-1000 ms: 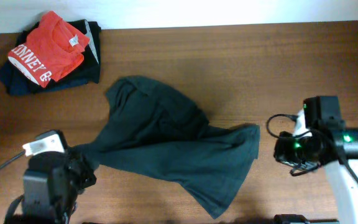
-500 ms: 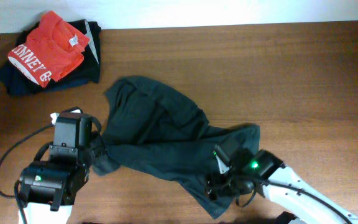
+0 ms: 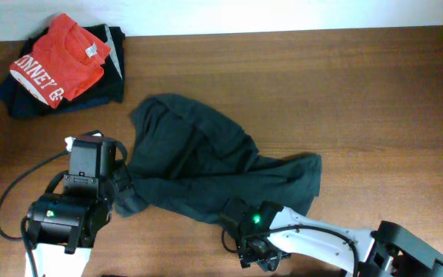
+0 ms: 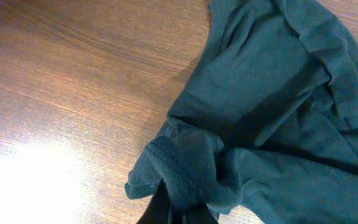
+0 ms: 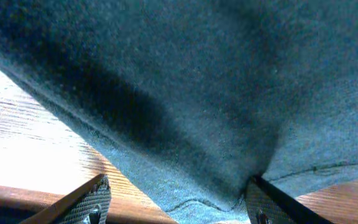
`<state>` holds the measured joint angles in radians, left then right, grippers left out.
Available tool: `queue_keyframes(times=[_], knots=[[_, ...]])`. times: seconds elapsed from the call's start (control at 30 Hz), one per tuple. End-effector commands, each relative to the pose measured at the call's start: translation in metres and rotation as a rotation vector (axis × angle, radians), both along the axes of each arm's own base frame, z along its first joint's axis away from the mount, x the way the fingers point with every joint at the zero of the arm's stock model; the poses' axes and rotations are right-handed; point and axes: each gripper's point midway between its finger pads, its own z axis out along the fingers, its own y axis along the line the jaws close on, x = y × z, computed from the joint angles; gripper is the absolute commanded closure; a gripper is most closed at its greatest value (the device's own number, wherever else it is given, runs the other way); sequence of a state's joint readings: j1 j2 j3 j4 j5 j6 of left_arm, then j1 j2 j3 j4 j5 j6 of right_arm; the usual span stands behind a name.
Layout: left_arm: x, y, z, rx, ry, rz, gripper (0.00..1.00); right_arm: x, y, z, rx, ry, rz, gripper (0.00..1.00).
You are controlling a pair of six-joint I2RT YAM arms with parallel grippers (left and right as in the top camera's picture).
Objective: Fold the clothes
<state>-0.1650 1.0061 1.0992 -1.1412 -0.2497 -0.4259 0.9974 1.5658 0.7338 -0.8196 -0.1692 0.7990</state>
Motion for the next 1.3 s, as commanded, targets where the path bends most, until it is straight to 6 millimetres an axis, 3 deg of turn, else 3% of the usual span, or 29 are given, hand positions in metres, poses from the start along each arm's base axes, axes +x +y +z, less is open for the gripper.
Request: queue_keyframes(times=[0.0, 0.1, 0.13, 0.2, 0.37, 0.47, 0.5, 0.6, 0.67, 0.73, 0.77, 0.83, 0.9, 0.97, 1.03, 1.07, 1.1, 1.17, 1.2, 1.23, 1.27], knots=[[0.001, 0.000, -0.001, 0.009, 0.002, -0.011, 0.99, -0.011, -0.006, -0.020, -0.036, 0.033, 0.005, 0.33], [0.001, 0.000, -0.001, 0.009, 0.002, -0.011, 0.99, -0.009, -0.005, -0.021, -0.037, 0.020, -0.007, 0.64], [0.001, 0.000, -0.001, 0.009, 0.002, -0.011, 0.99, -0.008, -0.006, -0.021, -0.047, 0.012, -0.025, 0.80], [0.001, 0.000, -0.001, 0.008, 0.002, -0.012, 0.99, -0.006, -0.006, -0.020, -0.046, 0.013, -0.033, 0.95], [0.001, 0.000, 0.002, 0.008, -0.005, -0.012, 0.99, 0.024, -0.023, 0.004, -0.090, -0.022, -0.141, 0.96], [0.001, 0.000, 0.036, -0.007, -0.097, -0.012, 1.00, 0.061, -0.041, 0.061, -0.071, -0.109, -0.188, 0.96], [-0.001, 0.001, 0.058, -0.017, -0.162, -0.011, 0.99, 0.076, -0.045, 0.093, -0.021, -0.154, -0.191, 0.96], [-0.005, 0.001, 0.100, -0.038, -0.293, -0.011, 1.00, 0.103, -0.063, 0.180, 0.088, -0.318, -0.206, 0.96], [-0.006, 0.001, 0.105, -0.046, -0.315, -0.013, 1.00, 0.112, -0.073, 0.228, 0.148, -0.426, -0.210, 0.96], [-0.002, -0.008, 0.094, -0.076, -0.274, -0.043, 1.00, 0.117, -0.079, 0.268, 0.207, -0.532, -0.219, 0.96], [0.007, -0.015, 0.083, -0.094, -0.231, -0.060, 0.99, 0.125, -0.077, 0.278, 0.229, -0.576, -0.228, 0.96], [0.027, -0.023, 0.067, -0.109, -0.181, -0.082, 0.99, 0.140, -0.075, 0.279, 0.225, -0.619, -0.235, 0.96], [0.079, -0.047, 0.036, -0.152, -0.119, -0.165, 1.00, 0.191, -0.067, 0.270, 0.194, -0.693, -0.258, 0.96], [0.133, -0.058, 0.007, -0.152, -0.123, -0.191, 1.00, 0.252, -0.062, 0.266, 0.221, -0.752, -0.290, 0.96], [0.172, -0.056, 0.007, -0.145, -0.173, -0.186, 0.99, 0.293, -0.071, 0.289, 0.265, -0.806, -0.300, 0.96], [0.193, -0.048, 0.031, -0.131, -0.235, -0.183, 1.00, 0.309, -0.085, 0.321, 0.288, -0.850, -0.304, 0.96], [0.208, -0.038, 0.071, -0.111, -0.316, -0.192, 1.00, 0.316, -0.103, 0.352, 0.290, -0.898, -0.322, 0.96], [0.215, -0.012, 0.179, -0.036, -0.528, -0.206, 1.00, 0.311, -0.150, 0.435, 0.282, -1.059, -0.365, 0.96], [0.205, -0.001, 0.239, 0.004, -0.646, -0.204, 0.99, 0.292, -0.188, 0.491, 0.253, -1.209, -0.413, 0.96], [0.180, 0.011, 0.313, 0.051, -0.803, -0.201, 1.00, 0.263, -0.220, 0.533, 0.230, -1.344, -0.459, 0.96], [0.165, 0.016, 0.340, 0.076, -0.859, -0.198, 0.99, 0.253, -0.228, 0.542, 0.233, -1.373, -0.473, 0.96]])
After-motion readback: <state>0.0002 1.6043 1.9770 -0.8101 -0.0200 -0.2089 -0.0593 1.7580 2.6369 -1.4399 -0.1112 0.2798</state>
